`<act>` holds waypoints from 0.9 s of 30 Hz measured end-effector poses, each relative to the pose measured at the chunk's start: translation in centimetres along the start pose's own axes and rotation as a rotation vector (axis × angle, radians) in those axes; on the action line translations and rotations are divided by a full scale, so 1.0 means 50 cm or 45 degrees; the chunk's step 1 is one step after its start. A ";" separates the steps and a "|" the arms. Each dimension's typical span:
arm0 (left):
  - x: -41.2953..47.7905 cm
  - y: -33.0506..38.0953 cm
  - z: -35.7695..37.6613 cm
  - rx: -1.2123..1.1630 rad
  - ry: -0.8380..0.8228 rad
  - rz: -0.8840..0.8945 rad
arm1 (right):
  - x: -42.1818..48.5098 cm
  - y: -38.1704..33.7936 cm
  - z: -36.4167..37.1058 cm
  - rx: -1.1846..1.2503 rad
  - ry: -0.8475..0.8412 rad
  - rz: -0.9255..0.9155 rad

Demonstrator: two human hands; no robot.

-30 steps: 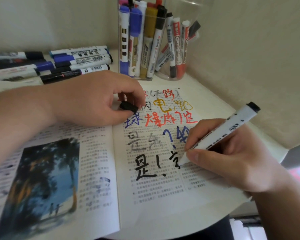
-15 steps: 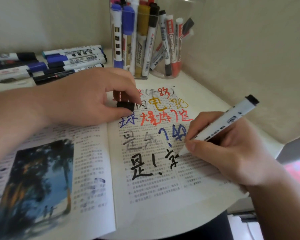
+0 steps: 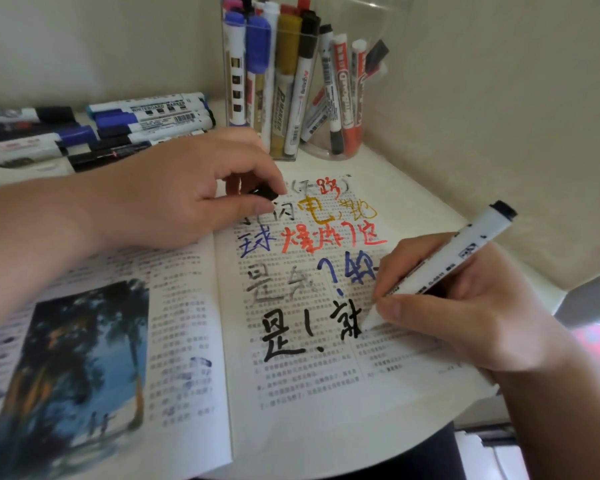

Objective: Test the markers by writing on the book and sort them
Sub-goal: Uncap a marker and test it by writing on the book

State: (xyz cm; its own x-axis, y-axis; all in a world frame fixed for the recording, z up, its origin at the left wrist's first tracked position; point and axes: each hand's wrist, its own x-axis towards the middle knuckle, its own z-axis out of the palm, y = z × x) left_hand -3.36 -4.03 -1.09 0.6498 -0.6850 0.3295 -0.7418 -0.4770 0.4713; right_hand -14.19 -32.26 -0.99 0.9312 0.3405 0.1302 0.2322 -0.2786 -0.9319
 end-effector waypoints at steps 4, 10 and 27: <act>-0.002 0.002 0.003 -0.105 0.033 -0.047 | 0.004 0.007 0.001 0.014 0.036 -0.001; 0.000 0.005 0.005 -0.149 0.079 -0.082 | 0.008 0.009 0.003 -0.007 0.017 -0.038; 0.001 -0.016 0.008 0.183 -0.199 0.026 | 0.038 -0.005 -0.009 0.134 0.059 0.004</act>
State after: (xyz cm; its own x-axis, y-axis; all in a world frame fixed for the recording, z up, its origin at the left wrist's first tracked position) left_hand -2.78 -3.89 -1.75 0.6091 -0.7670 0.2018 -0.7779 -0.5282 0.3403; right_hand -12.36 -31.92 -0.36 0.9445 0.2973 0.1400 0.2003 -0.1828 -0.9625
